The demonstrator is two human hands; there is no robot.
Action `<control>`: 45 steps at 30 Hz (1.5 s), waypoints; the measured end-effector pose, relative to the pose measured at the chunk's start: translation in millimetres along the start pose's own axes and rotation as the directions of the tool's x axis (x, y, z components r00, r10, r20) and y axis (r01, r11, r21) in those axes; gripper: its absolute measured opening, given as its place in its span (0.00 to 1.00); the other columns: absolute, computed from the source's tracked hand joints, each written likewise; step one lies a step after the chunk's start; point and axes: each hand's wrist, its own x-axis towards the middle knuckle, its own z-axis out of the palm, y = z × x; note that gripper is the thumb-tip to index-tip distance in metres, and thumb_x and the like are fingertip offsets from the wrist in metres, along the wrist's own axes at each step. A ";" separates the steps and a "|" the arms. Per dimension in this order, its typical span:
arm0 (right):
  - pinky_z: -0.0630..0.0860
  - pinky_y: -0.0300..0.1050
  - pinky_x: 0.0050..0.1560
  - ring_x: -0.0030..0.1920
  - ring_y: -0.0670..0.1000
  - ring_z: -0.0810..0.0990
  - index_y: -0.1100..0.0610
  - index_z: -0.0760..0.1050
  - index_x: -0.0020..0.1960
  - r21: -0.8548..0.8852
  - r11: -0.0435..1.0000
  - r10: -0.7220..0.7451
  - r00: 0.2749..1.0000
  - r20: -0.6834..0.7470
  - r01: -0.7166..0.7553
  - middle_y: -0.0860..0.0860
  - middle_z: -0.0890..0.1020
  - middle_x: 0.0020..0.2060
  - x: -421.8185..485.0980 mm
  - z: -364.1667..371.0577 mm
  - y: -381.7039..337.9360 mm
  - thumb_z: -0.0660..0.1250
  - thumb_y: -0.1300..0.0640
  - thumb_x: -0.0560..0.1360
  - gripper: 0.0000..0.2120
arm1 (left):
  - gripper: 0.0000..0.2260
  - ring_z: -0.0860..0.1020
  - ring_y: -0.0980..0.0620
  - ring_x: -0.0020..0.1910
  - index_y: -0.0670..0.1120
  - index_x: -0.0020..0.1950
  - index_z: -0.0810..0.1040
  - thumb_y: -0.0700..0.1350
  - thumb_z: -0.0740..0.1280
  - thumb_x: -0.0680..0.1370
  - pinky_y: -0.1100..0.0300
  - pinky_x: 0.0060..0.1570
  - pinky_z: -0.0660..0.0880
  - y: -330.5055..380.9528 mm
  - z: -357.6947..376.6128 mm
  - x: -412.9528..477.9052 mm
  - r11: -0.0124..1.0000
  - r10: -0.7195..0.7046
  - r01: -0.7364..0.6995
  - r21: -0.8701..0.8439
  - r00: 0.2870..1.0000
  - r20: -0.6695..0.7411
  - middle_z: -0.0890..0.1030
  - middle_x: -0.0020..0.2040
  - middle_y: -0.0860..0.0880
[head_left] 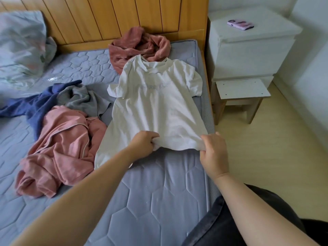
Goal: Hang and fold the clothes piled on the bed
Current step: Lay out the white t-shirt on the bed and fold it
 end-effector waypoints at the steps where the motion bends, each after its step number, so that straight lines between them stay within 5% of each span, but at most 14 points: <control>1: 0.67 0.47 0.43 0.36 0.53 0.68 0.62 0.75 0.39 -0.015 0.998 -0.065 0.992 0.107 0.067 0.54 0.73 0.32 -2.7 1.4 -1.4 0.58 0.69 0.62 0.10 | 0.14 0.76 0.43 0.53 0.49 0.52 0.82 0.40 0.63 0.71 0.59 0.50 0.70 -4.1 -4.4 -7.3 0.982 0.019 -0.050 0.183 0.986 0.165 0.81 0.51 0.43; 3: 0.63 0.43 0.36 0.34 0.54 0.70 0.58 0.77 0.34 -0.141 0.969 -0.124 0.890 0.439 0.205 0.51 0.72 0.30 -15.5 9.0 -1.0 0.67 0.70 0.54 0.12 | 0.23 0.71 0.48 0.65 0.53 0.67 0.74 0.36 0.62 0.75 0.59 0.63 0.66 -19.3 4.4 -22.4 0.866 -0.020 -0.213 0.452 0.889 0.457 0.75 0.66 0.50; 5: 0.61 0.42 0.34 0.34 0.53 0.71 0.56 0.78 0.31 -0.211 0.950 -0.058 0.791 0.609 0.232 0.49 0.69 0.31 -28.1 13.2 3.6 0.69 0.71 0.49 0.14 | 0.22 0.71 0.48 0.64 0.55 0.67 0.71 0.38 0.61 0.75 0.55 0.62 0.68 -27.0 21.4 -37.8 0.757 0.010 -0.342 0.556 0.858 0.514 0.73 0.64 0.53; 10: 0.66 0.42 0.41 0.43 0.58 0.75 0.61 0.77 0.51 -0.149 0.946 0.323 0.830 0.455 -0.286 0.56 0.76 0.46 -26.2 -1.4 6.1 0.74 0.66 0.62 0.18 | 0.32 0.67 0.49 0.65 0.53 0.74 0.58 0.56 0.62 0.72 0.54 0.64 0.63 -13.2 65.3 -56.3 0.781 0.219 -0.348 0.518 0.930 0.294 0.68 0.67 0.52; 13: 0.67 0.39 0.34 0.43 0.52 0.77 0.58 0.72 0.54 -0.003 0.656 0.647 0.560 0.518 -0.755 0.52 0.78 0.45 -25.0 -7.0 7.8 0.69 0.54 0.72 0.14 | 0.33 0.68 0.47 0.65 0.51 0.74 0.56 0.57 0.63 0.73 0.54 0.63 0.66 8.2 89.1 -50.3 0.845 0.150 -0.210 0.491 0.976 0.158 0.68 0.66 0.51; 20: 0.62 0.42 0.31 0.37 0.54 0.70 0.66 0.71 0.41 0.104 0.553 0.687 0.523 0.504 -0.827 0.54 0.73 0.33 -18.8 -13.4 7.1 0.58 0.67 0.75 0.05 | 0.07 0.75 0.44 0.47 0.44 0.53 0.72 0.39 0.58 0.76 0.57 0.36 0.63 40.3 96.9 -30.0 0.943 0.015 0.008 0.334 0.998 -0.067 0.76 0.48 0.46; 23: 0.70 0.45 0.37 0.39 0.55 0.74 0.61 0.77 0.50 0.126 0.726 0.659 0.737 0.153 -0.676 0.54 0.78 0.38 -14.5 -26.6 -1.0 0.59 0.71 0.71 0.13 | 0.10 0.76 0.47 0.33 0.44 0.45 0.79 0.41 0.59 0.70 0.62 0.27 0.63 32.6 82.6 -25.7 0.932 0.330 -0.263 0.250 0.901 -0.282 0.75 0.36 0.47; 25: 0.72 0.48 0.37 0.40 0.58 0.75 0.63 0.77 0.52 -0.054 0.851 0.524 0.852 0.028 -0.522 0.57 0.78 0.42 -15.1 -31.0 4.2 0.62 0.73 0.69 0.14 | 0.17 0.77 0.49 0.36 0.46 0.51 0.83 0.42 0.58 0.70 0.63 0.28 0.70 26.0 80.6 -26.0 0.863 0.484 -0.426 0.273 0.852 -0.199 0.77 0.39 0.48; 27: 0.72 0.49 0.41 0.46 0.58 0.75 0.61 0.75 0.52 -0.369 0.798 0.577 0.779 0.243 -0.476 0.57 0.75 0.48 -19.4 -30.2 8.1 0.63 0.69 0.71 0.11 | 0.20 0.76 0.46 0.53 0.48 0.64 0.78 0.39 0.58 0.74 0.54 0.49 0.76 22.8 81.8 -29.0 0.864 0.447 -0.449 0.228 0.892 0.067 0.78 0.55 0.46; 29: 0.69 0.48 0.53 0.56 0.56 0.71 0.55 0.70 0.60 -0.600 0.689 0.698 0.592 0.402 -0.406 0.54 0.71 0.57 -25.6 -29.2 3.7 0.61 0.63 0.75 0.14 | 0.23 0.68 0.48 0.66 0.50 0.72 0.69 0.40 0.60 0.77 0.55 0.67 0.64 13.3 88.0 -36.9 0.891 0.348 -0.403 0.209 0.902 0.257 0.70 0.68 0.48; 34: 0.56 0.53 0.71 0.72 0.58 0.56 0.54 0.49 0.76 -0.505 0.859 0.415 0.699 0.582 -0.089 0.57 0.53 0.74 -28.4 -21.7 -20.6 0.64 0.61 0.74 0.36 | 0.26 0.71 0.46 0.64 0.45 0.70 0.71 0.44 0.59 0.71 0.54 0.66 0.67 -28.4 83.8 -70.1 0.908 0.376 -0.369 0.197 0.927 0.004 0.75 0.64 0.47; 38: 0.38 0.57 0.74 0.76 0.58 0.40 0.55 0.43 0.78 -0.304 0.925 0.107 0.609 0.786 0.229 0.57 0.42 0.76 -36.9 -11.5 -46.3 0.60 0.63 0.74 0.38 | 0.33 0.69 0.41 0.66 0.46 0.68 0.69 0.40 0.64 0.62 0.42 0.64 0.68 -85.1 67.1 -90.9 0.896 0.191 -0.128 0.425 0.975 -0.110 0.74 0.63 0.45; 42: 0.37 0.57 0.73 0.77 0.57 0.40 0.55 0.42 0.78 -0.267 0.893 0.042 0.525 0.850 0.362 0.56 0.41 0.77 -38.6 6.1 -56.9 0.61 0.65 0.75 0.39 | 0.37 0.71 0.37 0.65 0.44 0.69 0.71 0.38 0.73 0.59 0.37 0.58 0.70 -124.9 42.9 -94.0 0.873 -0.145 0.245 0.422 0.956 -0.255 0.75 0.63 0.40; 45: 0.44 0.58 0.75 0.76 0.58 0.50 0.55 0.51 0.77 -0.349 0.883 0.137 0.537 0.832 0.315 0.57 0.52 0.75 -34.0 19.4 -63.6 0.61 0.64 0.75 0.34 | 0.27 0.68 0.42 0.66 0.46 0.68 0.71 0.39 0.69 0.69 0.45 0.59 0.69 -128.1 30.2 -90.3 0.851 -0.223 0.307 0.426 0.946 -0.235 0.73 0.63 0.46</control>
